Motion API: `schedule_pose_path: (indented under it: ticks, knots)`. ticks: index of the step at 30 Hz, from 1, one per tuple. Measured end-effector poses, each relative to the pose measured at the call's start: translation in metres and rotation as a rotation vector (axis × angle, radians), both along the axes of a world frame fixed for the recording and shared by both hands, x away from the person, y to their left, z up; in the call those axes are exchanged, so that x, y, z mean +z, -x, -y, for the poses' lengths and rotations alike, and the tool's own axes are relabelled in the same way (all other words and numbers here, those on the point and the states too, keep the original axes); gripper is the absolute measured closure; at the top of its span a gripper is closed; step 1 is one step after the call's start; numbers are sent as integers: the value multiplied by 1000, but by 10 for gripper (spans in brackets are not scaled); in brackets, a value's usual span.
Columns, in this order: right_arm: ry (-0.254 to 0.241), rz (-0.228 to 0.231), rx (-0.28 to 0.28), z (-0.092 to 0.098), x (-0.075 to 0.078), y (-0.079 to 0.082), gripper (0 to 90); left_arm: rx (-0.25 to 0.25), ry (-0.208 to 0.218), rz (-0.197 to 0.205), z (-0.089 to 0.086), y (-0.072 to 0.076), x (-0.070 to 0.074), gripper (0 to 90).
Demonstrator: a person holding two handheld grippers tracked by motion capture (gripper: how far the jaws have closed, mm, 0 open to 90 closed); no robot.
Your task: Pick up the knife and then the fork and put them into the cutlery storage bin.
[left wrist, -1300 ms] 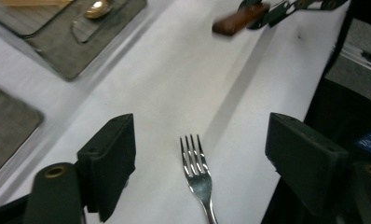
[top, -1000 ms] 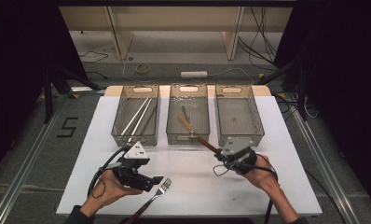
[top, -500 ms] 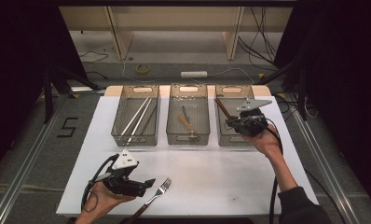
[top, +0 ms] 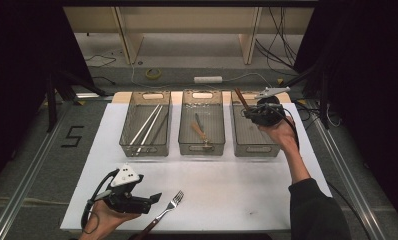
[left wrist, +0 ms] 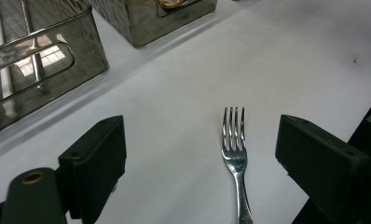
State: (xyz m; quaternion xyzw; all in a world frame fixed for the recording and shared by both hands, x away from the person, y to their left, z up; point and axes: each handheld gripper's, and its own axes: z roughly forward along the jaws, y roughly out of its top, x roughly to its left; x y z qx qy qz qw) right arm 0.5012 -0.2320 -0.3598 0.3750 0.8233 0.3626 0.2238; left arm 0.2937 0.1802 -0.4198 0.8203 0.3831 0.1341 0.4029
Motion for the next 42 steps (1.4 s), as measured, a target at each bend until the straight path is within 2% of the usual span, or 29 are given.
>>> schedule_pose_path:
  ticks: [7, 14, 19, 24, 27, 34, 37, 38, 40, 42]
  knots:
    - [-37, -4, -51, -1, -7, -14, 776, -6, 18, 22, 0, 2, -1, 157]
    - [-28, -33, -100, -1, -20, -24, 776, -5, 29, 20, -1, 4, -2, 156]
    - [-26, -60, -131, 0, -29, -27, 776, -3, 30, 29, -1, 4, -2, 156]
    - [-5, -66, -160, -1, -36, -27, 775, -8, 25, 25, 0, 5, -3, 156]
    - [-15, -84, -180, -1, -41, -28, 775, -15, 26, 32, 1, 7, -2, 156]
    - [11, -105, -213, -2, -53, -30, 772, -20, 25, 34, 3, 8, -2, 156]
    - [0, -125, -234, -2, -56, -31, 763, -22, 24, 27, 2, 8, -2, 156]
    - [-3, -138, -234, -2, -57, -31, 757, -26, 18, 28, 2, 7, -2, 156]
    - [-2, -142, -235, -2, -57, -31, 672, -26, 15, 27, 3, 7, -2, 156]
    - [-17, -149, -243, -2, -55, -31, 636, -27, 14, 26, 3, 7, -2, 156]
